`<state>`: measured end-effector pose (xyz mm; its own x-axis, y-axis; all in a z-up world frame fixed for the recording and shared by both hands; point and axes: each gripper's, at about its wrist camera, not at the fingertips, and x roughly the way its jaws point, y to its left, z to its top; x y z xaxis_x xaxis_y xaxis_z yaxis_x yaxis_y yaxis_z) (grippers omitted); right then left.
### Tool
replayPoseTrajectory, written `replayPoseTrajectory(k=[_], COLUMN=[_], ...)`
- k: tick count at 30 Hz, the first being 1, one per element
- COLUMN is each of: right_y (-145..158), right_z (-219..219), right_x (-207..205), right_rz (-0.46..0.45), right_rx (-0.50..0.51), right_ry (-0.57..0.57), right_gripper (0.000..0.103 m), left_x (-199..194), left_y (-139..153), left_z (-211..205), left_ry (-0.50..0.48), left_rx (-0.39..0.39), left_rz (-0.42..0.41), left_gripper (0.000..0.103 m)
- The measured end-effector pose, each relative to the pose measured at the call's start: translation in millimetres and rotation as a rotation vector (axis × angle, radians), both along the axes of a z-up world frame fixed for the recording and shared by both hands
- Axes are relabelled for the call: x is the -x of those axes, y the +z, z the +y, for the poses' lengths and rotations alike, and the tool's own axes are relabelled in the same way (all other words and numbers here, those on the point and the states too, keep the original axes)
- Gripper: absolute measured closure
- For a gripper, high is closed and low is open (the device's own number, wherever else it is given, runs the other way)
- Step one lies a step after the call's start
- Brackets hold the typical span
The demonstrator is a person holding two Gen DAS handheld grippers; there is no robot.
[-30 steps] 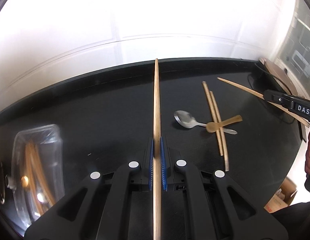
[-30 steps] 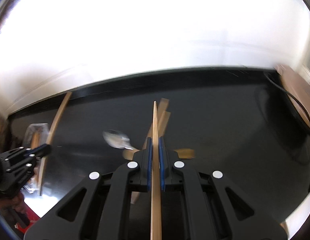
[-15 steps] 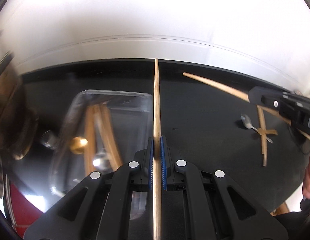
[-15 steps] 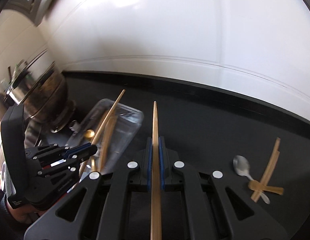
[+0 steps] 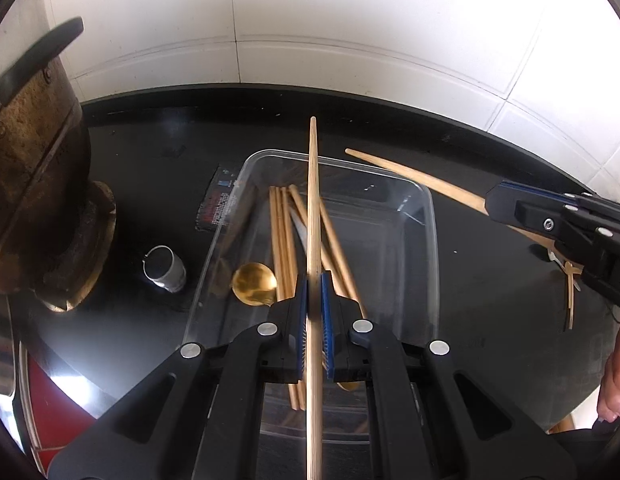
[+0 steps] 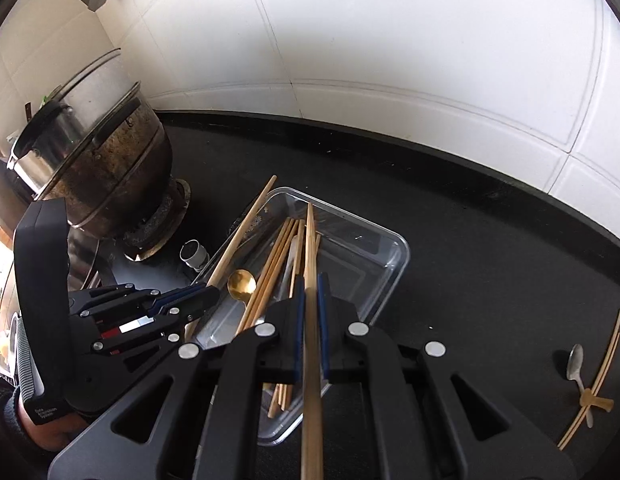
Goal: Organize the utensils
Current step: 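Carry both chopsticks over the clear container with both tools, then open both tools to drop the chopsticks into the container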
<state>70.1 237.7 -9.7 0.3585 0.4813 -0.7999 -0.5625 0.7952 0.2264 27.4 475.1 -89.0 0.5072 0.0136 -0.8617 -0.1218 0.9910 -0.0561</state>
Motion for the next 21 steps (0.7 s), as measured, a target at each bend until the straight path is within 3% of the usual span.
replayPoseTrajectory(k=[21], right_y=[-53], right_z=[36], right_x=[-23], right_rz=[0.141], right_rx=[0.038], right_ry=[-0.082], right_gripper=[0.096], left_x=[-21], left_y=[-46], left_z=[28], left_ry=[-0.034], left_rx=[0.062], left_rz=[0.111], left_gripper=[0.097])
